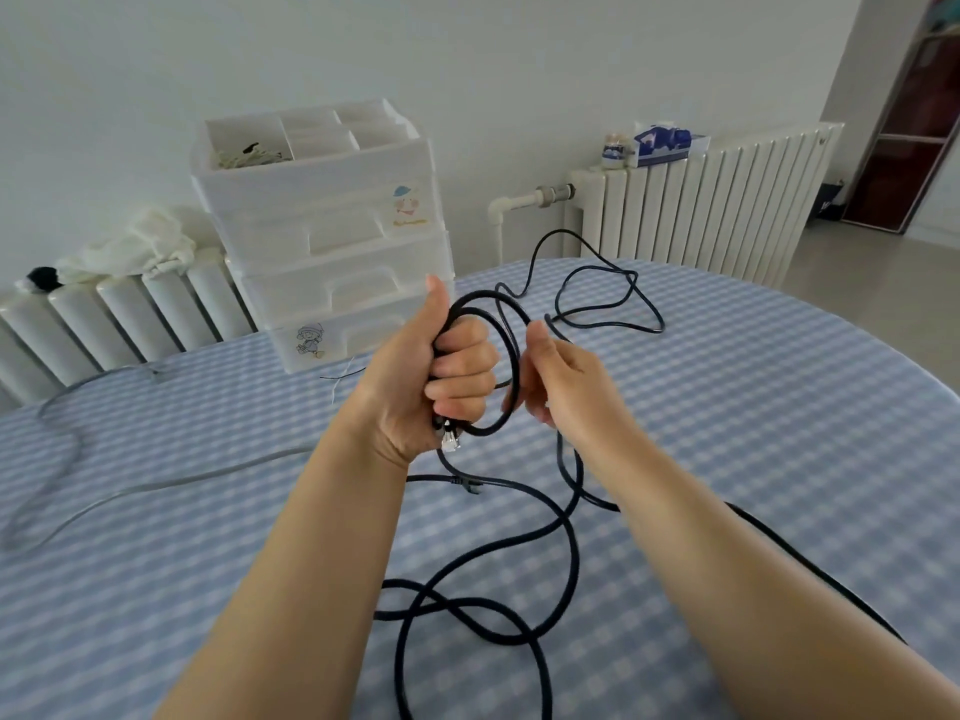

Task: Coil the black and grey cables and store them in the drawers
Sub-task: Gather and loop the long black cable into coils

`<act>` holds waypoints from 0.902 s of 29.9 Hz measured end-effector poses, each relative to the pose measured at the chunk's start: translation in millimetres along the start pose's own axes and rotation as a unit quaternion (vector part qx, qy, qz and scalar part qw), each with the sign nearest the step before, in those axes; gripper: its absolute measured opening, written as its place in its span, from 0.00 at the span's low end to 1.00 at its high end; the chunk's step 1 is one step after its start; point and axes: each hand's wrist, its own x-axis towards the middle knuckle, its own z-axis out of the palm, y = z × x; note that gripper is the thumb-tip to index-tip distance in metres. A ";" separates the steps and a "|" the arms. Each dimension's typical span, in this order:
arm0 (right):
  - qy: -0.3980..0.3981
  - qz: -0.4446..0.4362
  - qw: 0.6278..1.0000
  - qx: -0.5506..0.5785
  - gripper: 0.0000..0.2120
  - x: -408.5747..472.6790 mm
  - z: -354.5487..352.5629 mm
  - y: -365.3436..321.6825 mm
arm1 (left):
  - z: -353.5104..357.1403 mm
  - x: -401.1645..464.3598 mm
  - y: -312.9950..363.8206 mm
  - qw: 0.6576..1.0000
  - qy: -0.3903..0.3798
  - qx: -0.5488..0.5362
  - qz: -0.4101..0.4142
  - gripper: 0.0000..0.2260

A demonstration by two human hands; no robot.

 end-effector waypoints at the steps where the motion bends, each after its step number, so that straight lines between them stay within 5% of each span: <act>1: 0.007 0.020 0.999 0.034 0.25 -0.9 -1.1 -2.3 | 1.5 -0.3 0.5 1.000 0.019 0.023 0.002 0.25; 7: -0.010 0.067 0.985 0.160 0.16 -6.5 3.6 -7.5 | 0.2 4.4 -7.5 0.974 0.158 0.137 0.087 0.25; 16: -0.027 0.107 0.958 0.266 0.16 -6.3 2.9 -6.5 | 8.3 6.3 -16.1 0.984 0.093 -0.008 0.151 0.17; 27: -0.125 0.160 0.928 0.312 0.15 -10.1 13.9 -3.4 | 8.9 7.9 -15.9 0.974 0.065 0.002 0.219 0.19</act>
